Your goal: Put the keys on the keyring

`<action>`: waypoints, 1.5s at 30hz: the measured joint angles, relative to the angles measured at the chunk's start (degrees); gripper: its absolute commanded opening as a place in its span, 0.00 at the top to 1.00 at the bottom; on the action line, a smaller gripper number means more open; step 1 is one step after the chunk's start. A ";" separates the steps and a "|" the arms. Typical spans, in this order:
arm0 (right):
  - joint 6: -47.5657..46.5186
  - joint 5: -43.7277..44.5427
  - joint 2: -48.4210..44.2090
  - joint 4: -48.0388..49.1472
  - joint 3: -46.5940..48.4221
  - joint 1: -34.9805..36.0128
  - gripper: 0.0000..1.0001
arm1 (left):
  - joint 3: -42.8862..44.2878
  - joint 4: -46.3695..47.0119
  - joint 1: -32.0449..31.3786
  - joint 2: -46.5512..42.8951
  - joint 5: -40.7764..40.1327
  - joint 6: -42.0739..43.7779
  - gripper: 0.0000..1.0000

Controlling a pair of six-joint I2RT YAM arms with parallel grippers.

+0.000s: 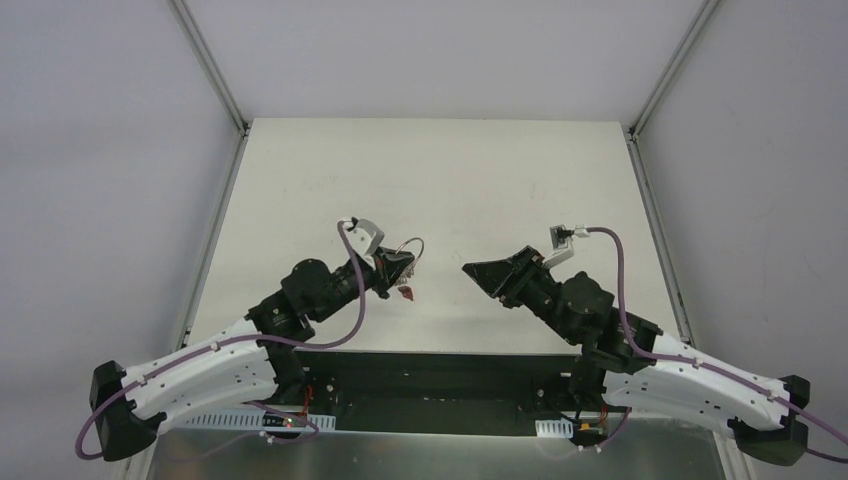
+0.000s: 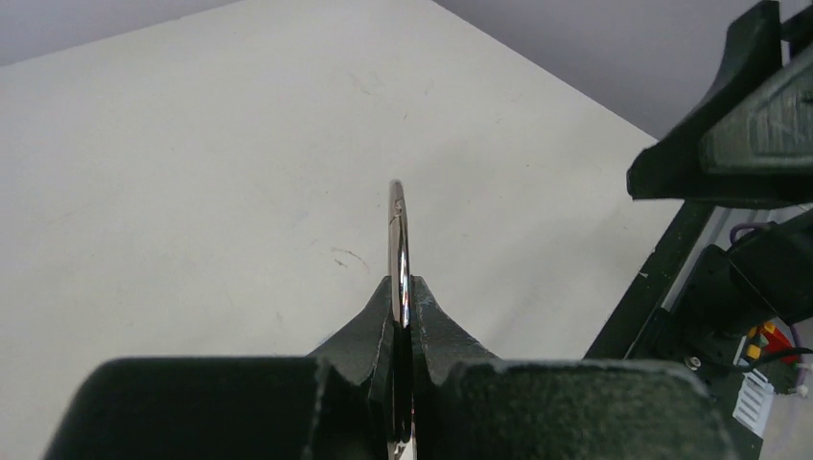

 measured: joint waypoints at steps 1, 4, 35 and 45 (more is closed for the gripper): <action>0.02 0.63 0.00 -1.29 -0.02 -0.04 0.49 | 1.16 -0.46 0.00 1.99 -0.52 -0.28 1.00; 0.11 2.32 0.52 -5.68 -0.09 -0.11 0.48 | 4.15 -0.94 0.00 7.80 -2.19 -1.03 1.00; 0.52 13.92 -7.74 -30.29 -4.15 -0.20 0.39 | 38.69 -1.75 0.07 68.85 -20.13 4.66 0.55; -0.33 16.15 -12.66 -34.64 -4.15 -0.20 0.22 | 43.87 -2.21 -1.57 68.04 -15.06 5.05 0.01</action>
